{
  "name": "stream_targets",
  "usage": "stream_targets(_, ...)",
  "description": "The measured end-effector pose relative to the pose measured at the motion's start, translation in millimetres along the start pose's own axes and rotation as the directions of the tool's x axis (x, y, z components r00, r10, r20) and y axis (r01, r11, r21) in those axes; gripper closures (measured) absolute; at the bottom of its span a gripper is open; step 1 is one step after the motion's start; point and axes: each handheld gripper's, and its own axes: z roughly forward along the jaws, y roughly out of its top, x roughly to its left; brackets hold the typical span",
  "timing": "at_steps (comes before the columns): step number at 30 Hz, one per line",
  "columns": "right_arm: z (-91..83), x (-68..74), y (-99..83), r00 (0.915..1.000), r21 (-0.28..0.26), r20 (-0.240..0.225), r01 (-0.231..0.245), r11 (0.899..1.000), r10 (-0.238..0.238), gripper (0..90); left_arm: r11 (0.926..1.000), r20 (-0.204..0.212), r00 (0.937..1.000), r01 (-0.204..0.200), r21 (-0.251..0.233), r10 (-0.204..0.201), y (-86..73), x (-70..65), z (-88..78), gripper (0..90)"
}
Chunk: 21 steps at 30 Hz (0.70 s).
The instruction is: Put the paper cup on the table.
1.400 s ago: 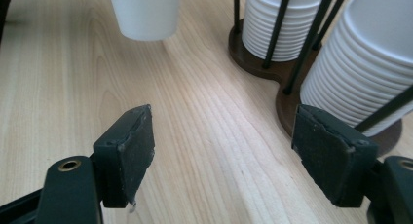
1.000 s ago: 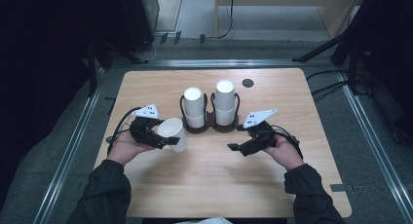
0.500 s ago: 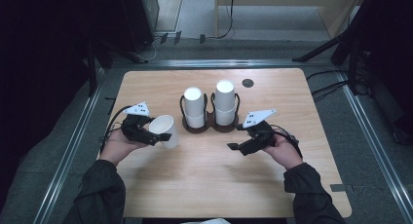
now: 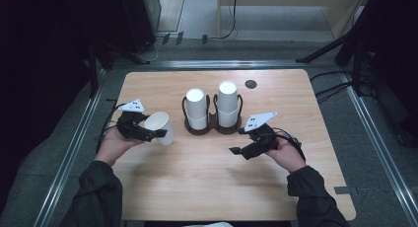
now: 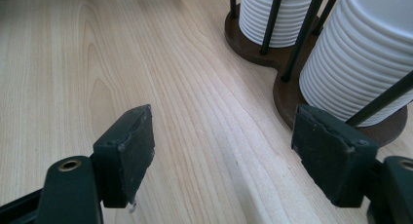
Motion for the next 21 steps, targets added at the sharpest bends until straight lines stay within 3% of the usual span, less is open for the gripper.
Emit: stream_targets(21, -6.5, 3.5, -12.7, 0.9995, 0.016, 0.007, -0.031, 0.999, 0.031, 23.8, 0.9981, -0.081, 0.9958, 0.047, 0.039, -0.044, -1.6, 37.6, 8.0, 23.3)
